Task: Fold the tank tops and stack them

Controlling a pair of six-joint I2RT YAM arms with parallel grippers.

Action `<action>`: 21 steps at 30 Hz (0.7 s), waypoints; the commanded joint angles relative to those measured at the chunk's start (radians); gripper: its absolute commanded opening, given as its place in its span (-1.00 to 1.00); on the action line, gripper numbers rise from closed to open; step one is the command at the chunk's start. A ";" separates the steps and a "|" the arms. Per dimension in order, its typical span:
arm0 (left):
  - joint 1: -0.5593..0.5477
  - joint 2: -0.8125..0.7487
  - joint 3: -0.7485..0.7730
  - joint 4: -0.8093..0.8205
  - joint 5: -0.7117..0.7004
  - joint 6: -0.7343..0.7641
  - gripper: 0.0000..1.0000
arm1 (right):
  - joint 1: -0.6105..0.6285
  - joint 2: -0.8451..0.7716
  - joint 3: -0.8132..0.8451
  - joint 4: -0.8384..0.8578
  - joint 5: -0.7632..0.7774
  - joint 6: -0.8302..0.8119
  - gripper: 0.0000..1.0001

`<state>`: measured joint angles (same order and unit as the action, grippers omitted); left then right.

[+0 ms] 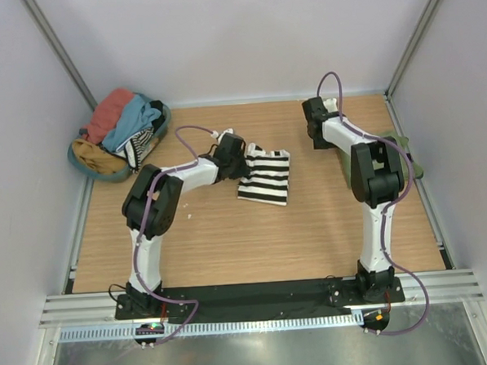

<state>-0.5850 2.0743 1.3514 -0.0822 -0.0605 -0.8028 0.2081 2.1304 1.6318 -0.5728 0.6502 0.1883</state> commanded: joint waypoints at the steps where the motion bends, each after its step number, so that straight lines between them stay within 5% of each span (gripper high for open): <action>1: 0.017 -0.036 -0.021 -0.087 -0.007 0.031 -1.00 | -0.003 0.019 0.062 -0.029 0.098 -0.036 0.36; 14: 0.089 -0.045 -0.083 -0.057 0.034 0.011 -1.00 | -0.003 0.112 0.143 -0.119 0.227 -0.023 0.09; 17: 0.119 -0.072 -0.124 -0.033 0.028 0.007 -1.00 | -0.003 0.114 0.129 -0.114 0.221 -0.024 -0.21; 19: 0.137 -0.085 -0.141 -0.031 0.031 0.007 -1.00 | -0.001 0.118 0.131 -0.131 0.203 -0.010 -0.76; 21: 0.149 -0.092 -0.155 -0.031 0.031 0.008 -1.00 | 0.010 0.102 0.116 -0.128 0.177 0.002 -0.98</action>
<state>-0.4625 1.9976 1.2346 -0.0631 -0.0013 -0.8082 0.2077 2.2505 1.7573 -0.6857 0.8207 0.1631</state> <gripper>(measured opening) 0.022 0.060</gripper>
